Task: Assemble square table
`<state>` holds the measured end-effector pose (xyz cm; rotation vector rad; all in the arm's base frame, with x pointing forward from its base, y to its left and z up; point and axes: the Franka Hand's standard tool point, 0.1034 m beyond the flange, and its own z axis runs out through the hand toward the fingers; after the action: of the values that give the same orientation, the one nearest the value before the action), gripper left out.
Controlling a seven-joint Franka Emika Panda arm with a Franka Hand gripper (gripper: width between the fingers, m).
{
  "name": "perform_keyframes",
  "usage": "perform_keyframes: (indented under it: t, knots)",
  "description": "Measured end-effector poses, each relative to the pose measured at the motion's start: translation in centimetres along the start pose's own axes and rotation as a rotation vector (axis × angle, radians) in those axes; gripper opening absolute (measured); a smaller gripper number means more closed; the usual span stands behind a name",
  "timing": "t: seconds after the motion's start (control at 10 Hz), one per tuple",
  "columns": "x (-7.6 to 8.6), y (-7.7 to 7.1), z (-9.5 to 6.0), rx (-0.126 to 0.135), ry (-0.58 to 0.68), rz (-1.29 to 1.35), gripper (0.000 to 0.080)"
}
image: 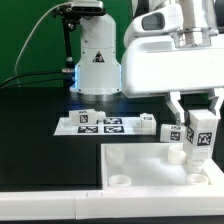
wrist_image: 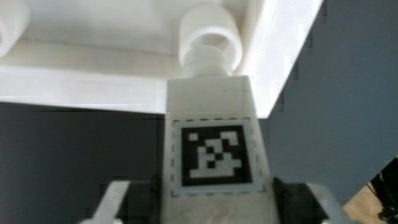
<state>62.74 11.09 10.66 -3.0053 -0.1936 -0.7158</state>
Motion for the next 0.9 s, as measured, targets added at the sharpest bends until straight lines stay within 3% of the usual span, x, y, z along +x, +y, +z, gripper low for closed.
perform_keyframes:
  t: [0.9]
  knots:
    - [-1.5, -0.2, 2.1, -0.009, 0.02, -0.01, 0.0287]
